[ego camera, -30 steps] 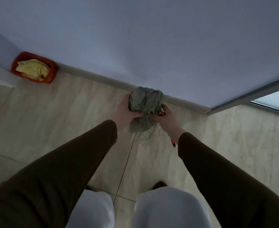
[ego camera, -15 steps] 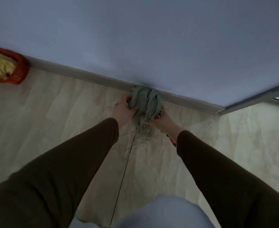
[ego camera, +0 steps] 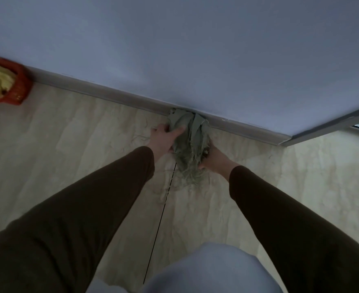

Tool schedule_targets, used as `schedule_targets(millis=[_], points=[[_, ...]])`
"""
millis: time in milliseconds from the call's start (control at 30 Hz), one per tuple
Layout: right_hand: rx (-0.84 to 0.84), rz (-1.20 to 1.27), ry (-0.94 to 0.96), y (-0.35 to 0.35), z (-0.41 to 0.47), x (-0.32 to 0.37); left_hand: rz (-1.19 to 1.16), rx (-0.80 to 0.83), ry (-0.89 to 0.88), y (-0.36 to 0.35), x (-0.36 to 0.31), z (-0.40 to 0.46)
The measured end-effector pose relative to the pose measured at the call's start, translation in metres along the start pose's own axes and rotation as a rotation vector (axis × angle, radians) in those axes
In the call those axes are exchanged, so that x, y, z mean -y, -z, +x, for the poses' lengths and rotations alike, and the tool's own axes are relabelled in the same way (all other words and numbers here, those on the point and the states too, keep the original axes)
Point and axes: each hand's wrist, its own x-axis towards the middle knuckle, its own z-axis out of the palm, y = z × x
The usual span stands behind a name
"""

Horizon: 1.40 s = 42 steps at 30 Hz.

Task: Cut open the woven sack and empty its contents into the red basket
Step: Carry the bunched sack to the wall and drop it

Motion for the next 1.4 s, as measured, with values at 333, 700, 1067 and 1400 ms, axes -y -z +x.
schedule_targets(millis=[333,700,1067,1400], points=[[-0.442,0.529,-0.194,0.031,-0.016,-0.012,0.334,-0.121,-0.069,-0.019,-0.003,-0.003],[-0.485,0.53,-0.075,0.026,-0.052,0.029,0.24,-0.099,-0.084,0.011,-0.015,-0.034],[-0.11,0.686,-0.254,0.073,-0.205,0.133,0.131,-0.055,0.044,0.079,-0.091,-0.201],[0.259,0.808,-0.255,0.126,-0.415,0.284,-0.074,-0.195,0.14,0.157,-0.183,-0.425]])
